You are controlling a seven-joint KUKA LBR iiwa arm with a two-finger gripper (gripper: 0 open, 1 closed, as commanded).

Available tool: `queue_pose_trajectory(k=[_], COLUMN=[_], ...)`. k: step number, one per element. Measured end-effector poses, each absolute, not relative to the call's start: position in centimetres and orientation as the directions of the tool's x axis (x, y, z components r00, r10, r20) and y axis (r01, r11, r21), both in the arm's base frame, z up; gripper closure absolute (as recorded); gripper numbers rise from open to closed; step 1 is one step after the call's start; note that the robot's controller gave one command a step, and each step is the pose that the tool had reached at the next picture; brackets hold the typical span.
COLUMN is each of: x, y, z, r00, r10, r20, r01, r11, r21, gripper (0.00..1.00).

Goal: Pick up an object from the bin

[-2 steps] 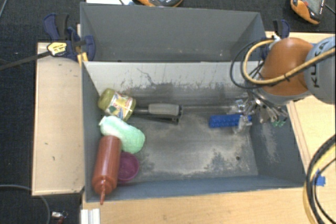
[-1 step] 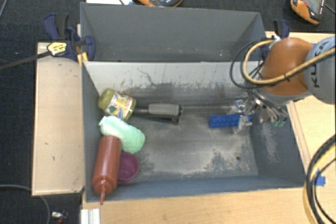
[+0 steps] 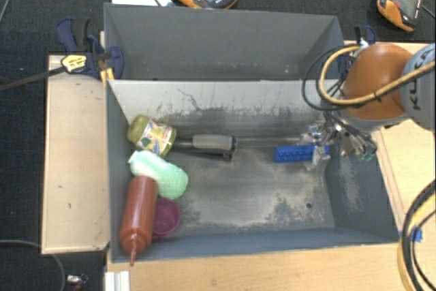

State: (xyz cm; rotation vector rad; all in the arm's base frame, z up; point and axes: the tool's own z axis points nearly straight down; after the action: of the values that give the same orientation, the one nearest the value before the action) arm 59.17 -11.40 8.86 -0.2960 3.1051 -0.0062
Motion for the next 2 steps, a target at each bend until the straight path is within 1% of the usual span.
queue_pose_trajectory(k=[1, 2], x=[59.27, 59.29], y=[-11.42, -11.42], z=[9.62, 9.66], r00=[-0.982, -0.982], r10=[-0.188, -0.187], r20=[-0.027, -0.028], r01=[-0.188, -0.187], r11=[0.982, 0.982], r21=[-0.008, -0.008], gripper=[1.00, 1.00])
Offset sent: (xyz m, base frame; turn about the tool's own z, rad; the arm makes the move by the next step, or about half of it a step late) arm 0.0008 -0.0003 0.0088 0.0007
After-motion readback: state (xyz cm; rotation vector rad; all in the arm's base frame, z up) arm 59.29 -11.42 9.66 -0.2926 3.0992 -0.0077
